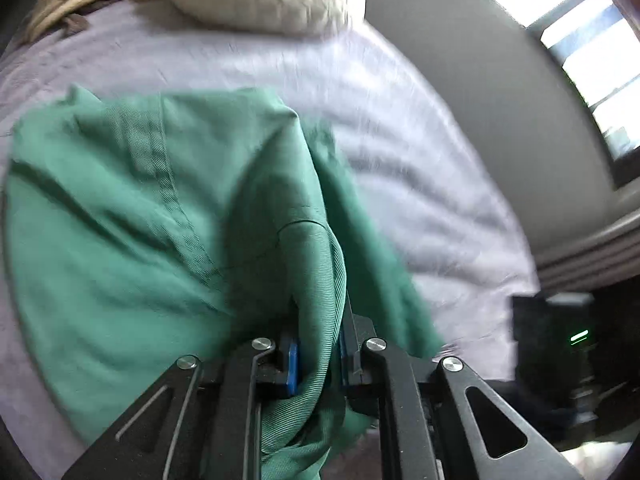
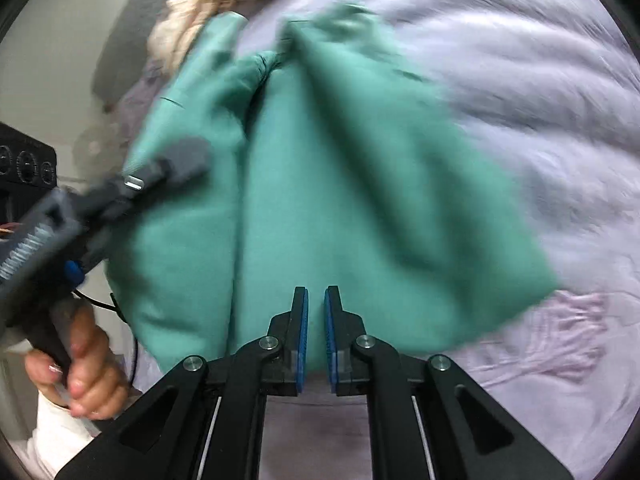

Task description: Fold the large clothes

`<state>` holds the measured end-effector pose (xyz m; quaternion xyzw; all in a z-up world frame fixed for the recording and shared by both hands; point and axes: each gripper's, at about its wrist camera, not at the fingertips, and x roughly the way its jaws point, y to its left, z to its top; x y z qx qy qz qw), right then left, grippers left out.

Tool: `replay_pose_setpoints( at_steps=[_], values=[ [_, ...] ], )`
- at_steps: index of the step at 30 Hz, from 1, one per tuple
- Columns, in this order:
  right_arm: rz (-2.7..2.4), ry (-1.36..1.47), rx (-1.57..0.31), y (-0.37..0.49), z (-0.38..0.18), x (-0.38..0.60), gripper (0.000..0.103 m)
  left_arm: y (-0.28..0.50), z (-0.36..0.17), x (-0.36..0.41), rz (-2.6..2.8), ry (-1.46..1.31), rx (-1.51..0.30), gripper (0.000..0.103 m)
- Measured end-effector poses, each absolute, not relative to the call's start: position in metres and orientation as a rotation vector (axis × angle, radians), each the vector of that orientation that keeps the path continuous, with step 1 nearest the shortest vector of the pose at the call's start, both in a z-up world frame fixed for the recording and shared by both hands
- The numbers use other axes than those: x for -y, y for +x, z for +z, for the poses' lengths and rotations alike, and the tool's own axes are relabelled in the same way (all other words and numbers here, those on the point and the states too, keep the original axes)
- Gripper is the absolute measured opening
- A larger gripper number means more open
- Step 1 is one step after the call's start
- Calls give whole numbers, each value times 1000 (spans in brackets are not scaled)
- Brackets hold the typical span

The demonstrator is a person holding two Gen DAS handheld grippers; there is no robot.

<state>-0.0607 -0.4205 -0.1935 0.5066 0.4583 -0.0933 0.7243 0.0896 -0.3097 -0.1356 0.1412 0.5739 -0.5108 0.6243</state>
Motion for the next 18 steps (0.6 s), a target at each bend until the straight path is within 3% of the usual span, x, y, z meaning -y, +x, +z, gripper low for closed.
replay_pose_setpoints(
  at_steps=[6,7,8,9,10,11,12,18],
  values=[
    [-150,1200,-957,-64,-205,438,12,74,-130,314,-1099,446,-1246,14],
    [-136,1227,-942,-74,-209,444,16,71,-120,312,-1080,468,-1217,29],
    [-123,1257,-918,-69,-216,438,29,69,-112,312,-1067,476,-1195,47],
    [-102,1294,-872,-71,-215,442,51,68,-101,308,-1053,471,-1154,92],
    [-82,1316,-829,-72,-211,444,63,71,-91,300,-1033,445,-1102,100],
    [-75,1328,-799,-76,-204,449,74,75,-83,292,-1028,420,-1059,100],
    [-52,1347,-759,-75,-200,455,76,81,-79,286,-1030,407,-1045,100],
    [38,1427,-738,-42,-205,473,78,133,-72,237,-885,298,-1044,100]
  ],
)
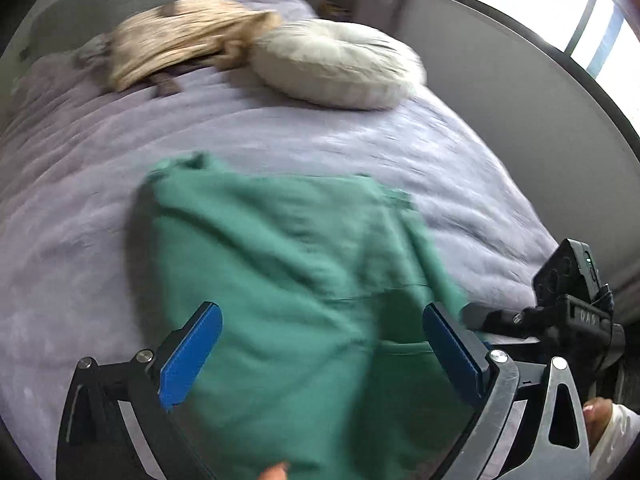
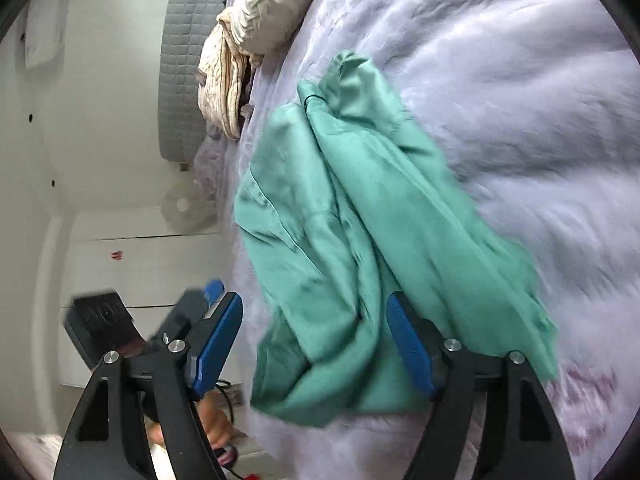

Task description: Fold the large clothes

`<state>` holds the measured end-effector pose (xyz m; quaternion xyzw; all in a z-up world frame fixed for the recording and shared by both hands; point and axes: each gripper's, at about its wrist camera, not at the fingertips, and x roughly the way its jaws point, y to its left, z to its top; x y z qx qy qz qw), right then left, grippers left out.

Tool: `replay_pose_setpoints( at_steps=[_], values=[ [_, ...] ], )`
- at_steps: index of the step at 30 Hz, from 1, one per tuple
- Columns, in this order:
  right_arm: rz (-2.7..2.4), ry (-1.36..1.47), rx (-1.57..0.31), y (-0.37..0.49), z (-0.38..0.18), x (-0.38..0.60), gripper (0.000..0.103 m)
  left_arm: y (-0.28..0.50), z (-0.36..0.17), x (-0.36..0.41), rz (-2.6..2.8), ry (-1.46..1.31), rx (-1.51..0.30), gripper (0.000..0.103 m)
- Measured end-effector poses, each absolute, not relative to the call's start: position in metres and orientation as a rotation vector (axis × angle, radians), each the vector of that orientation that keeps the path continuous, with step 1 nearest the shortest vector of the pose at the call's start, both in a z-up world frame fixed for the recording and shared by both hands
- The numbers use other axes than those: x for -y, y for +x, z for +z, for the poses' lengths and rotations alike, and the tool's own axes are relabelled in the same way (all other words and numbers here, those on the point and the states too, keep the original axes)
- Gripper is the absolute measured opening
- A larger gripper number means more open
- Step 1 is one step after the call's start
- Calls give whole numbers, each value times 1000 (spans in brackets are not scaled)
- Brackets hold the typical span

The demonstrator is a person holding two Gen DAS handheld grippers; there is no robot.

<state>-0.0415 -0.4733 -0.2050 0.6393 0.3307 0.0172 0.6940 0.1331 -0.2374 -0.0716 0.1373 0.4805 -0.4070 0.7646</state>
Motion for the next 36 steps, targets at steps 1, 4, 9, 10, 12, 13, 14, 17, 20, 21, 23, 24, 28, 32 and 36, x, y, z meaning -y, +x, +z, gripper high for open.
replay_pose_setpoints(
  at_steps=[1,4,9,10,12,13,14,17,20,21,23,24,28,32,36],
  values=[
    [42,1409,-765,-33,-207,475,78,140,-77,231,-833,298,-1038,100],
    [62,1356,-834,5,-207,464,77,169,-94,203,-679,299,-1047,100],
    [147,1233,-891,79,-192,459,78,201,-136,163,-527,277,-1127,100],
    [143,1197,-911,90,-191,457,78,204,-145,156,-519,254,-1151,100],
    [88,1096,-998,105,-189,451,7,202,-156,151,-501,231,-1159,100],
    [64,1058,-1026,109,-185,448,7,201,-158,150,-493,227,-1161,100],
    [86,1049,-1000,112,-178,446,7,200,-159,151,-487,223,-1164,100],
    [141,1053,-860,108,-145,451,6,199,-153,155,-487,211,-1166,100],
    [148,1053,-790,105,-122,466,6,190,-140,171,-540,207,-1135,100],
    [132,1046,-790,100,-121,471,6,185,-138,182,-567,222,-1120,100],
    [81,1054,-813,87,-132,481,6,175,-137,200,-611,249,-1102,100],
    [38,1065,-842,84,-146,488,6,169,-141,211,-628,271,-1094,100],
    [-67,1092,-933,78,-199,503,6,161,-156,231,-674,278,-1117,102],
    [-80,1186,-913,69,-216,510,8,164,-154,229,-676,278,-1138,102],
    [-132,1065,-968,58,-180,500,27,157,-135,205,-659,311,-1110,102]
  ],
)
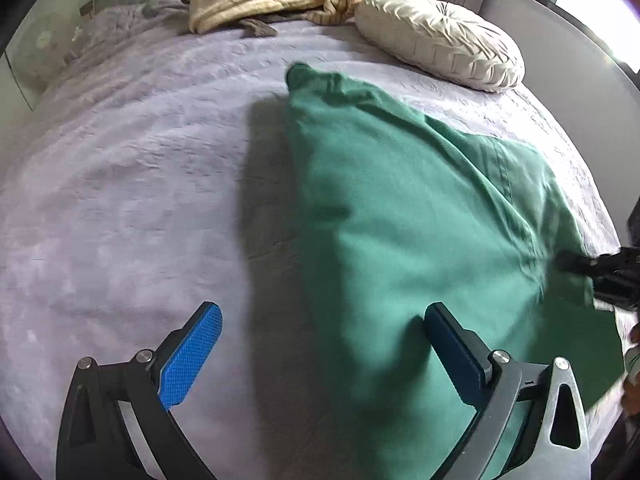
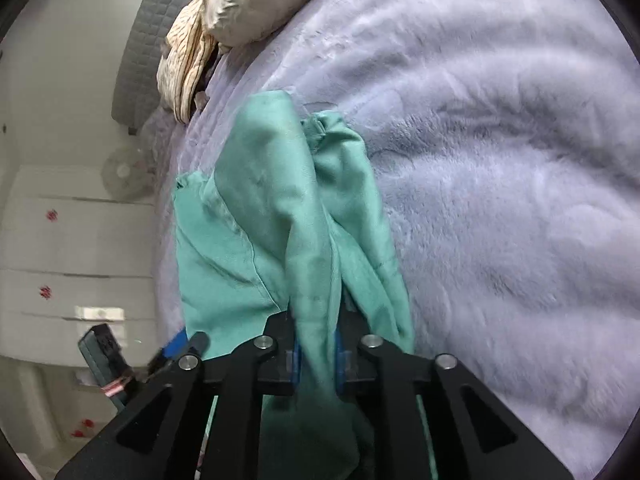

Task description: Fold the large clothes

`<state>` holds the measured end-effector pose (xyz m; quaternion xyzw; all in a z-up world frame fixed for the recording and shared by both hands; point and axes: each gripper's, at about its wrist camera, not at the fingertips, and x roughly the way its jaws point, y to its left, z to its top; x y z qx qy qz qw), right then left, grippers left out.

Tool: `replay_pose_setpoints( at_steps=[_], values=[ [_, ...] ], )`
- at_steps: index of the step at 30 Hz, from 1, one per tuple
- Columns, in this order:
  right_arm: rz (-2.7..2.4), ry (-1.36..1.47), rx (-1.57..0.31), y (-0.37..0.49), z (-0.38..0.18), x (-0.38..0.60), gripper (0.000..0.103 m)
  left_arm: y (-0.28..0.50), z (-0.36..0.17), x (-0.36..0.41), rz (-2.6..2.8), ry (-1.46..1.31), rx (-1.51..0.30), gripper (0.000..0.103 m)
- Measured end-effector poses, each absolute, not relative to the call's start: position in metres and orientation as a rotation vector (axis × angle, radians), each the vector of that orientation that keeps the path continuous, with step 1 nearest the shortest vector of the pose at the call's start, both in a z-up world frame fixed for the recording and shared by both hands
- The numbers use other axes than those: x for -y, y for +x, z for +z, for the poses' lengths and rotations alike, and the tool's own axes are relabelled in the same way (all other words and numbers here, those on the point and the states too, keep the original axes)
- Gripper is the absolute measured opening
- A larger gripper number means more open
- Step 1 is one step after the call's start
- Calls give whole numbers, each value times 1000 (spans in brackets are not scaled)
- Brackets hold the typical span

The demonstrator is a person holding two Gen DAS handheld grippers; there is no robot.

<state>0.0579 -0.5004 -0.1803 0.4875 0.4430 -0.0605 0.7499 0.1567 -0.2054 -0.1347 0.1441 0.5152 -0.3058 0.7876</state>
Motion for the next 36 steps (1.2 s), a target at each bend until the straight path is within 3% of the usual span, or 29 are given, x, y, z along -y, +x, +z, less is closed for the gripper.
replay_pose_setpoints(
  at_steps=[1,3,7,8,9,11,17,23,30,35,36],
  values=[
    [-132,1039,-965,58,-171,496,33,155,-130,197,-656,310,-1107,102],
    [-107,972,-947,40,-148,483,68,151,-124,177,-656,301,-1117,102],
    [-67,871,-998,19,-123,450,69,133,-122,155,-690,289,-1139,102],
    [-80,820,-1047,19,-123,438,62,128,-124,153,-695,295,-1146,102],
    [-107,766,-1088,19,-125,429,38,122,-128,150,-696,307,-1154,102],
    [-212,633,-1184,11,-138,412,5,108,-143,147,-689,329,-1182,102],
    [-281,780,-1210,-14,-202,412,2,82,-164,137,-707,355,-1122,102],
    [-353,812,-1184,-40,-173,416,3,81,-161,138,-692,367,-1110,102],
    [-304,808,-1010,-26,-115,433,7,80,-162,138,-678,355,-1116,102],
    [-253,696,-1164,12,-153,404,7,85,-162,140,-665,352,-1146,102],
    [-282,682,-1194,9,-163,405,3,86,-161,140,-667,350,-1154,102]
  ],
)
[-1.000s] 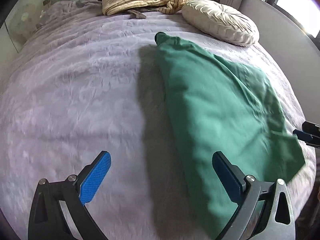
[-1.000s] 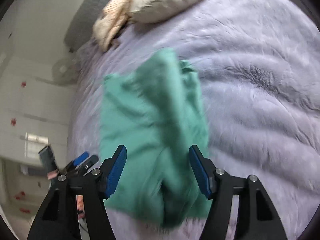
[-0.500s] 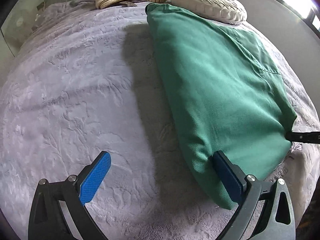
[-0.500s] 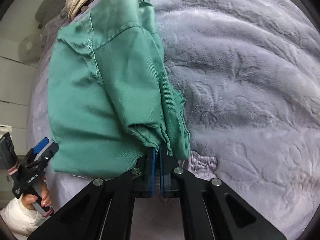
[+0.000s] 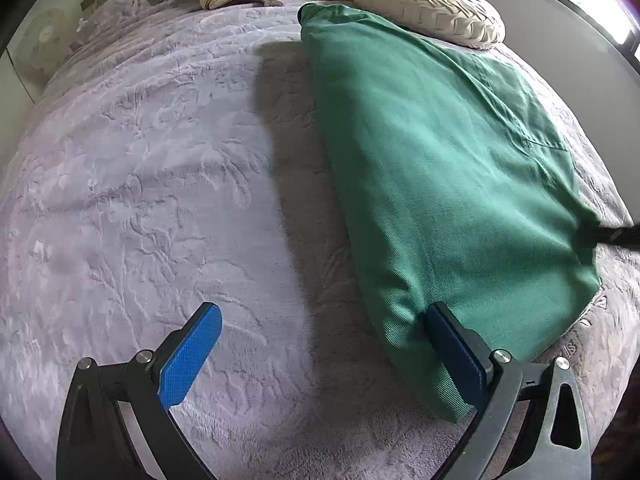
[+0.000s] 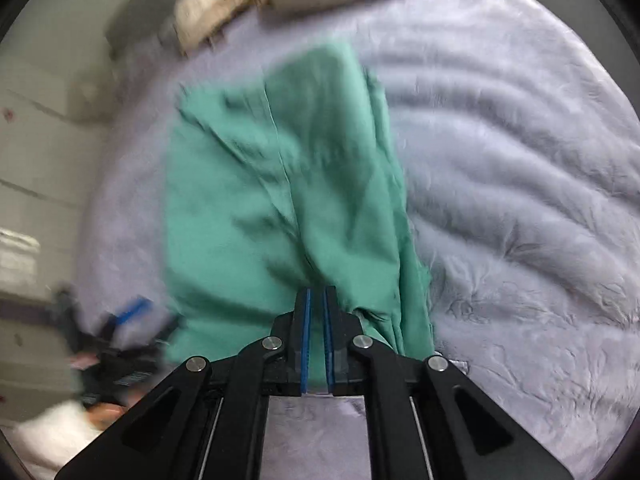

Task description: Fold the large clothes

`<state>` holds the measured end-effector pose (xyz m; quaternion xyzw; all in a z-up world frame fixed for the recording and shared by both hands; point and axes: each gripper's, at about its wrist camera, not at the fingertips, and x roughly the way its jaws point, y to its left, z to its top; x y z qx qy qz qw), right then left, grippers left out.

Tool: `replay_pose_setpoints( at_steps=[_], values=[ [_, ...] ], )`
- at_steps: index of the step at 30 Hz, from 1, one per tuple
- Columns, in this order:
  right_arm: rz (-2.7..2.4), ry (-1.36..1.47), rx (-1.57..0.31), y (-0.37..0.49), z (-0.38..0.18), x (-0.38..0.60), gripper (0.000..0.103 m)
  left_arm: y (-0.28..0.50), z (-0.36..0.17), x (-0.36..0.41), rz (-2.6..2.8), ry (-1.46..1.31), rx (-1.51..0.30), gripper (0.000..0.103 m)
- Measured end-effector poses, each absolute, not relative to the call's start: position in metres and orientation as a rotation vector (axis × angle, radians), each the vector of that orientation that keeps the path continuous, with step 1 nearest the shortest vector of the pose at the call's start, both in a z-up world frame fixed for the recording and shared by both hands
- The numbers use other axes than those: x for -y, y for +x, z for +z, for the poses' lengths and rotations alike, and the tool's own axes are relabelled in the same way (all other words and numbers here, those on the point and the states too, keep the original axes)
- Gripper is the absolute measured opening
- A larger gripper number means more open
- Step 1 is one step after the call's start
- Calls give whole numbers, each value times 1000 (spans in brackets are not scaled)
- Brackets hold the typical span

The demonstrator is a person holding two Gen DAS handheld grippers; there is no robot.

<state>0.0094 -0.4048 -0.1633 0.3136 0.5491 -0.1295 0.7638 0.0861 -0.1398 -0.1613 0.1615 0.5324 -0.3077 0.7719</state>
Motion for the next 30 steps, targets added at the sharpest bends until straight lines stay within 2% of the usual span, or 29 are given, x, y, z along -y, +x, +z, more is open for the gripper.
replay_pose_setpoints(
  at_steps=[1,5,11,13,20,22,23,24,26,30],
  values=[
    [-289,705,-1201,6,-174,409,0,87,-161,140,-671,345,-1167,102],
    [-247,944,-1119,-15,-198,433,0,89,-159,144,-667,354,-1200,102],
    [-310,929,-1128,-34,-180,432,0,94,-157,145,-639,353,-1248,102],
    [-371,914,-1137,-43,-174,435,8,95,-157,144,-631,360,-1251,102],
    [-418,907,-1061,-58,-150,433,8,95,-158,143,-625,368,-1255,102],
    [-413,899,-1048,-56,-145,432,16,95,-158,142,-625,371,-1254,102],
    [-409,898,-1044,-55,-144,431,31,95,-158,142,-626,372,-1255,102],
    [-408,897,-1040,-54,-143,431,54,95,-158,142,-628,374,-1255,102],
    [-400,895,-1026,-50,-141,428,70,96,-158,141,-631,372,-1258,102],
    [-386,900,-1035,-40,-144,429,70,102,-156,137,-631,353,-1267,102]
  ],
)
